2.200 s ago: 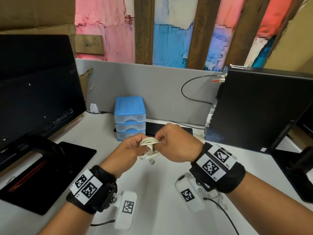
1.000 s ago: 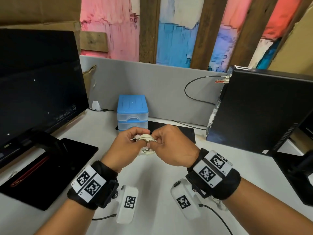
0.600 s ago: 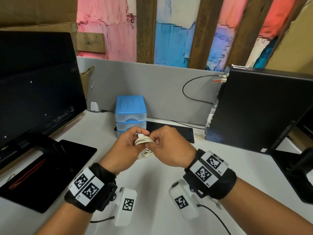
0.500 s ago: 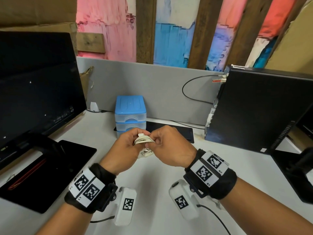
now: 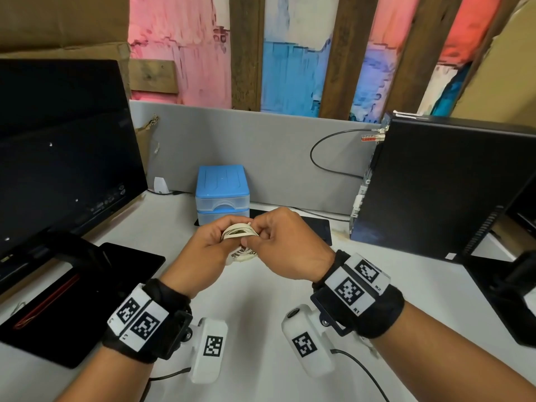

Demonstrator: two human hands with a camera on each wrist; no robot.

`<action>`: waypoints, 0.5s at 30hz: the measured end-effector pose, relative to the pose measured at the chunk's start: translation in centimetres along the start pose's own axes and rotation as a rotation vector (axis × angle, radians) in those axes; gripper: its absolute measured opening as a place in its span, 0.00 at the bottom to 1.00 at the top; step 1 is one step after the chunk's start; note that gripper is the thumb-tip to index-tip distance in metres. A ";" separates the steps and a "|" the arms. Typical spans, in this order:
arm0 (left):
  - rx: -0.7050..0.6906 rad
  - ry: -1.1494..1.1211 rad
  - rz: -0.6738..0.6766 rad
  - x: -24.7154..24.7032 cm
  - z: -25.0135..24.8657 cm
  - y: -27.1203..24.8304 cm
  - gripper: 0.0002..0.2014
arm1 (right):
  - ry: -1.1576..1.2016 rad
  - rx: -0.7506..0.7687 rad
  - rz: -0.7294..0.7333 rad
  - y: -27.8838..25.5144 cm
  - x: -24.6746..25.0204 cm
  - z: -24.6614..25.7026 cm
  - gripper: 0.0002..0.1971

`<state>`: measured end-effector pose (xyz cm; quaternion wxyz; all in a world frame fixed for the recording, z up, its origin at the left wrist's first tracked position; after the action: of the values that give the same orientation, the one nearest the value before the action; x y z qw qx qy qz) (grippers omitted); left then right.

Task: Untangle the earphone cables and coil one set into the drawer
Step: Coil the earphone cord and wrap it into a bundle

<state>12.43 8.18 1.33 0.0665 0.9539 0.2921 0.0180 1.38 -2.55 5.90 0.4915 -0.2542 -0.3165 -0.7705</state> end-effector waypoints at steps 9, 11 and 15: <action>0.160 -0.189 -0.025 0.1 0.0 0.0 0.09 | -0.082 0.000 -0.095 0.1 -0.6 0.0 0.12; 0.206 -0.229 -0.036 0.4 0.1 0.0 0.14 | -0.122 0.014 -0.107 0.1 -0.7 0.1 0.11; 0.245 -0.231 -0.069 0.4 0.0 -0.1 0.15 | -0.158 0.039 -0.139 0.0 -0.7 0.3 0.12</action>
<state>12.73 8.51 1.33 -0.0166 0.9399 0.3153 -0.1301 1.66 -1.90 5.61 0.4150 -0.2820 -0.3860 -0.7741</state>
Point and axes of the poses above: each hand's wrist, its own y-axis towards the middle knuckle, its own x-axis out of the back of the hand, z = x × y, the point moved 1 cm from there along y, towards the middle knuckle, and after that the axes turned 5 degrees about x, right-handed, at the moved point
